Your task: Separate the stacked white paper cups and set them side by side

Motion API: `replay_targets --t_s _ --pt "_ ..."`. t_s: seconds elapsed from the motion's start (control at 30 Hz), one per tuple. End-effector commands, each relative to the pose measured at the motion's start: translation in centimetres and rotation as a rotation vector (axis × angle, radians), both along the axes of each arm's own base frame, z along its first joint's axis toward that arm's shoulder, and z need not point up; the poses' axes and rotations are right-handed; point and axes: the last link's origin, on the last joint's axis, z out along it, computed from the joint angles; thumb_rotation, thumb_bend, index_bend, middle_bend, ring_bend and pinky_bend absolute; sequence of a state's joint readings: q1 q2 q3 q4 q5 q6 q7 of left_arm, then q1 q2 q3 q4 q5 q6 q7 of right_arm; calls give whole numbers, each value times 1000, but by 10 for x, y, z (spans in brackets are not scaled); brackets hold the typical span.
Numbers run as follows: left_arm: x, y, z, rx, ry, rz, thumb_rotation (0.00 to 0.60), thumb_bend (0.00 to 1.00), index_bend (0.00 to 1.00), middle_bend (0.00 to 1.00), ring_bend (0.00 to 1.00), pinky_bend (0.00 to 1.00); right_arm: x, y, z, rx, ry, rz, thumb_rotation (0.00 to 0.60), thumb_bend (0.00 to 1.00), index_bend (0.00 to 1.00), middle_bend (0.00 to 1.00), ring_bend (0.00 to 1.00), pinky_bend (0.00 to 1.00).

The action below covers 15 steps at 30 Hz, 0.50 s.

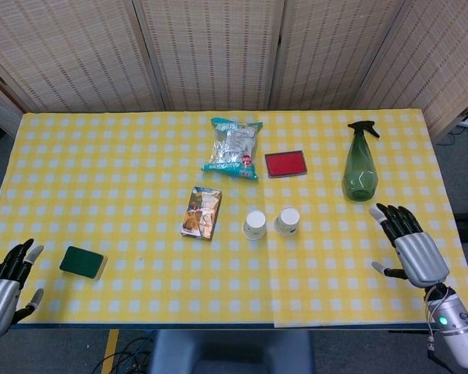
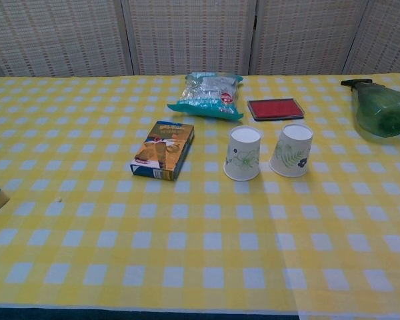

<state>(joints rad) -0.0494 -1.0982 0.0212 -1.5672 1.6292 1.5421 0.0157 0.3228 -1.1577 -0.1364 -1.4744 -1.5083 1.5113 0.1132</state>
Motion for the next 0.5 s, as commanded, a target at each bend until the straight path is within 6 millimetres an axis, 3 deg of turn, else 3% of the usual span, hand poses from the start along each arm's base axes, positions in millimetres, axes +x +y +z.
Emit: replay_targets --t_s 0.03,0.37,0.5 --pt "0 2 -2 2 9 -3 600 381 0 0 44 291 -3 9 -3 -17 4 14 600 134 0 0 0 0" --pt "5 0 -12 0 23 -83 600 382 0 0 43 291 -8 14 1 -26 -6 1 600 135 0 0 0 0" --pt "6 -1 -13 22 30 -99 600 381 13 0 43 236 -7 15 1 -14 -15 7 600 136 0 0 0 0"
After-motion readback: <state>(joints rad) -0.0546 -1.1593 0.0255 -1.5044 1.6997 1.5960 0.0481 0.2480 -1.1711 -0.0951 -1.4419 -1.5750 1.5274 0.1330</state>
